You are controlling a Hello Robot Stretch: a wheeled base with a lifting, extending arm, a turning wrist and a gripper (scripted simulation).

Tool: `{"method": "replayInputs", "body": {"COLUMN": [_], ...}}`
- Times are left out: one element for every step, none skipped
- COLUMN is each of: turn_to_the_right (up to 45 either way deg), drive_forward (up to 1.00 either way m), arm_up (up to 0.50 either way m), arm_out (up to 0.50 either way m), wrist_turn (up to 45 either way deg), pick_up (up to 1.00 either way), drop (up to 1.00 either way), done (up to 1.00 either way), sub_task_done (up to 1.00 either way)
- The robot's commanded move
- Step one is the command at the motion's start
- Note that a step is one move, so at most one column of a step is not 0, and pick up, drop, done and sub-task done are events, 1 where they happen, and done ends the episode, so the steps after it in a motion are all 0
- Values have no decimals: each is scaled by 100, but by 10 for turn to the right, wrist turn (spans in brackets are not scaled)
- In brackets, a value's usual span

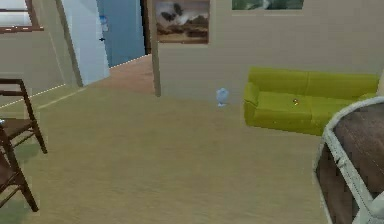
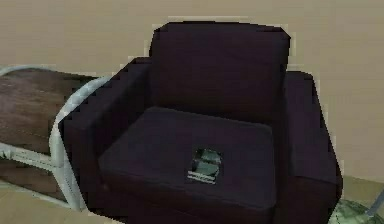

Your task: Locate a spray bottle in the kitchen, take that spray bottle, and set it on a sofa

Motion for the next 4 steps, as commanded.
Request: {"method": "replayInputs", "body": {"turn_to_the_right": [-180, 0, 0, 0], "drive_forward": [0, 100, 100, 100], "arm_up": [0, 0, 0, 0], "arm_out": [0, 0, 0, 0], "wrist_turn": [0, 0, 0, 0], "pick_up": [0, 0, 0, 0], "drop": [0, 0, 0, 0], "done": [0, 0, 0, 0], "sub_task_done": [0, 0, 0, 0]}}
